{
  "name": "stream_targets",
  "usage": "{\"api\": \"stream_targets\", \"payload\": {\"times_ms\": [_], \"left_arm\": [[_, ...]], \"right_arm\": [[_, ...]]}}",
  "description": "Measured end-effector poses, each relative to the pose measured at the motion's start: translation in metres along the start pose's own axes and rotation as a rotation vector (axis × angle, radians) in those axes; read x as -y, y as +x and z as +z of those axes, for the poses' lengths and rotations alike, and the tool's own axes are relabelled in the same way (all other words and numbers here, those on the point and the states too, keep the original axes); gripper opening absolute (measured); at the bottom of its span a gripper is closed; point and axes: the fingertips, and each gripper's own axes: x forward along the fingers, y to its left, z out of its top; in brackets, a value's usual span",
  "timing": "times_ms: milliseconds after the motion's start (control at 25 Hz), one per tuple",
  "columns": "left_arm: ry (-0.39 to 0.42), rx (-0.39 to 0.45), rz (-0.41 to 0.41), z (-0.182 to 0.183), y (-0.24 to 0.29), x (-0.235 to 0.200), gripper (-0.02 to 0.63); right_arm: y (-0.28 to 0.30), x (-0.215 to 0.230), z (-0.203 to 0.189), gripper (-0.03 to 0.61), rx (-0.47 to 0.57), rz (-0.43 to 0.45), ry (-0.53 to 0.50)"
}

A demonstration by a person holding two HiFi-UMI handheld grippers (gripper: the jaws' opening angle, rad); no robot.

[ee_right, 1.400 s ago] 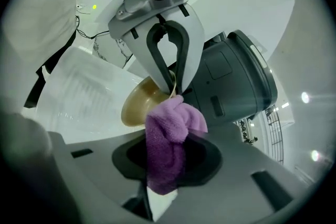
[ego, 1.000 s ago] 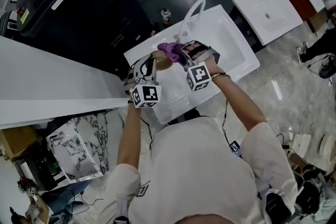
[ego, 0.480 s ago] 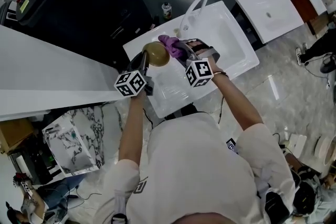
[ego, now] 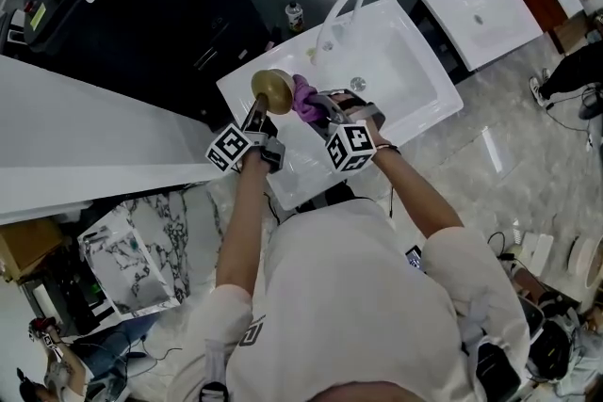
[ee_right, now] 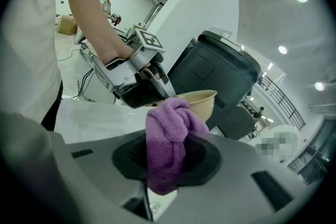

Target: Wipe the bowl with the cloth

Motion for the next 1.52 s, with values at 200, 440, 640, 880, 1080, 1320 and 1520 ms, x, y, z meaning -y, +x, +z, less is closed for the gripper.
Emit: {"api": "stream_targets", "payload": {"times_ms": [200,440,640,880,1080,1320,1520], "left_arm": [[-0.184,-0.117,-0.201,-0.026,0.011,0.023,0.017],[-0.314,-0.217,-0.386,-0.043,0.003,0.057,0.017],[-0.311,-0.335,-0.471,-0.062,-0.011,0.074,0.017],[-0.248,-0.41,-0.52,-0.069,-0.023,0.083,0.017],[-0.221,-0.512,-0.508,-0.095,-0.03,0.079,0.017],[-0.198,-0.593,-0.444,-0.112,-0.029,0.062,0.017],[-0.195,-0.565,-0.36,-0.109,-0.021,0.04,0.017]], "right_arm": [[0.003,-0.027,-0.002,0.087,0.008,0.035,0.033],[0.009,-0.032,-0.001,0.089,0.079,0.067,0.094],[0.016,-0.032,0.003,0.089,0.124,0.062,0.013],[0.011,-0.015,0.0,0.091,0.108,0.014,-0.169],[0.007,0.012,-0.002,0.091,0.092,-0.057,-0.221],[-0.005,0.034,-0.006,0.089,0.077,-0.11,-0.268],[-0.015,0.037,0.0,0.089,0.058,-0.109,-0.377]]}}
